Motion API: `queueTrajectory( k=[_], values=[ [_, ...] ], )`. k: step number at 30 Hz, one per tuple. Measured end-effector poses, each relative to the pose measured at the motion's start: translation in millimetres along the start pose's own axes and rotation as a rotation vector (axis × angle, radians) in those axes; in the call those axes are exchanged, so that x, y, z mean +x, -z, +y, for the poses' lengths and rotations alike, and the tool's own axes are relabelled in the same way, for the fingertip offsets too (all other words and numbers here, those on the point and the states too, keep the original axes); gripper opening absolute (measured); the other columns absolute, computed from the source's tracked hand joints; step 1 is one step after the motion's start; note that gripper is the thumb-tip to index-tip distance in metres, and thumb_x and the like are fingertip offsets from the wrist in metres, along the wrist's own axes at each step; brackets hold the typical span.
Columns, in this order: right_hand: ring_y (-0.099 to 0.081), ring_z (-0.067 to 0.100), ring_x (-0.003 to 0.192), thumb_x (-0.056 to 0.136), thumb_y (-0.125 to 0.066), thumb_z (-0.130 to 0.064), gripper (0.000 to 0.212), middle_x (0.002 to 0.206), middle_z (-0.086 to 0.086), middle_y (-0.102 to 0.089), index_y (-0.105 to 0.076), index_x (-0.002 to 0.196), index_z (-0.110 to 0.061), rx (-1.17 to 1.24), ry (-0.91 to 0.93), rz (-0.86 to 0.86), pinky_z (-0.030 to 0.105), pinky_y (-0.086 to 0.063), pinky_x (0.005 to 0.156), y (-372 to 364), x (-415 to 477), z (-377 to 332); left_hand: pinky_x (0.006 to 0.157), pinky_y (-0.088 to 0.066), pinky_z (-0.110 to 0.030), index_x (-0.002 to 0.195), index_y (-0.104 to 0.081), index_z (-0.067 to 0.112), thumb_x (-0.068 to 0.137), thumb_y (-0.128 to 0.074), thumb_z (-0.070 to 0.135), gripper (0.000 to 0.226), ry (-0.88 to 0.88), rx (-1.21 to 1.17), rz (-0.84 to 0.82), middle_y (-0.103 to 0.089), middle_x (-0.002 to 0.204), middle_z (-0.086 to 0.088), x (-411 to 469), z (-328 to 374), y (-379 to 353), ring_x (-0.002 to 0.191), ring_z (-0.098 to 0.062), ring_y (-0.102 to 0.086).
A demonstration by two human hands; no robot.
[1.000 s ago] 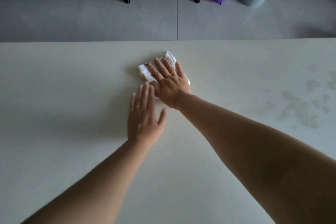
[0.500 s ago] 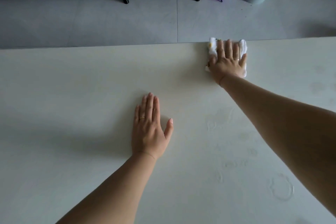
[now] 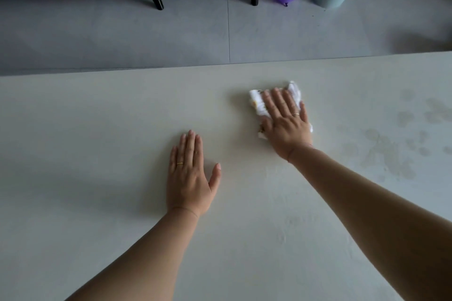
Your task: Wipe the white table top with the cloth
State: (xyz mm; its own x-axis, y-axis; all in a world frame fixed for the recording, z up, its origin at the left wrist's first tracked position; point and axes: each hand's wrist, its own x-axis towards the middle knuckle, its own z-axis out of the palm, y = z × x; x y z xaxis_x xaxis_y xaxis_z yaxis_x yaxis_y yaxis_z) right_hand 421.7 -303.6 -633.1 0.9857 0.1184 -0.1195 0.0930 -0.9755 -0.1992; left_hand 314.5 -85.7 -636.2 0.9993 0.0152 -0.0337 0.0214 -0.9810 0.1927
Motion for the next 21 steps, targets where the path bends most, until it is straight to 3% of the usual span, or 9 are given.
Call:
queueTrajectory(
  k=[3,5,9,13,17,21],
  values=[
    [0.007,0.011,0.145,0.098,-0.024,-0.039,0.056,0.159,-0.009,0.001,-0.003,0.149,-0.034,0.012,-0.219,0.003,0.042,0.006,0.117,-1,-4,-2,0.116,-0.017,-0.042,0.145,-0.029,0.002,0.087,-0.032,0.047,0.073,-0.002,-0.008,0.001,-0.024,0.155,-0.014,0,0,-1,0.144,-0.027,-0.020],
    [0.008,0.013,0.145,0.095,-0.028,-0.039,0.061,0.159,-0.006,0.001,-0.002,0.150,-0.032,0.025,-0.231,-0.011,0.045,0.007,0.115,-7,-15,-28,0.116,-0.016,-0.042,0.145,-0.029,0.002,0.087,-0.032,0.047,0.073,-0.004,-0.014,0.007,-0.024,0.155,-0.014,0,0,-1,0.144,-0.027,-0.021],
    [0.003,0.018,0.146,0.092,-0.021,-0.043,0.061,0.159,-0.004,-0.008,-0.009,0.150,-0.028,-0.002,0.094,-0.027,0.045,0.006,0.115,-25,-70,-82,0.116,-0.019,-0.044,0.144,-0.031,0.001,0.089,-0.031,0.048,0.072,-0.009,-0.028,0.009,-0.027,0.154,-0.015,0,0,-1,0.143,-0.028,-0.023],
    [0.002,0.014,0.146,0.094,-0.015,-0.046,0.057,0.158,-0.008,-0.008,-0.009,0.149,-0.033,-0.071,0.212,-0.041,0.038,0.004,0.117,-17,-77,-42,0.116,-0.016,-0.041,0.144,-0.032,0.002,0.087,-0.032,0.043,0.070,-0.003,-0.041,0.019,-0.027,0.154,-0.013,1,2,-1,0.143,-0.026,-0.023],
    [0.007,0.010,0.145,0.093,-0.018,-0.042,0.058,0.159,-0.008,-0.002,-0.004,0.149,-0.035,-0.020,-0.143,-0.010,0.038,0.006,0.116,-4,-80,16,0.116,-0.015,-0.041,0.144,-0.032,0.002,0.086,-0.033,0.043,0.071,-0.004,-0.041,0.023,-0.027,0.154,-0.013,1,1,-3,0.143,-0.027,-0.023],
    [0.012,0.013,0.145,0.097,-0.025,-0.039,0.058,0.159,-0.007,0.005,0.000,0.149,-0.032,0.055,-0.365,0.017,0.041,0.012,0.115,-11,-87,-15,0.116,-0.016,-0.043,0.144,-0.032,0.001,0.086,-0.032,0.042,0.071,-0.004,-0.039,0.032,-0.027,0.153,-0.014,0,2,-3,0.143,-0.028,-0.023]
  ],
)
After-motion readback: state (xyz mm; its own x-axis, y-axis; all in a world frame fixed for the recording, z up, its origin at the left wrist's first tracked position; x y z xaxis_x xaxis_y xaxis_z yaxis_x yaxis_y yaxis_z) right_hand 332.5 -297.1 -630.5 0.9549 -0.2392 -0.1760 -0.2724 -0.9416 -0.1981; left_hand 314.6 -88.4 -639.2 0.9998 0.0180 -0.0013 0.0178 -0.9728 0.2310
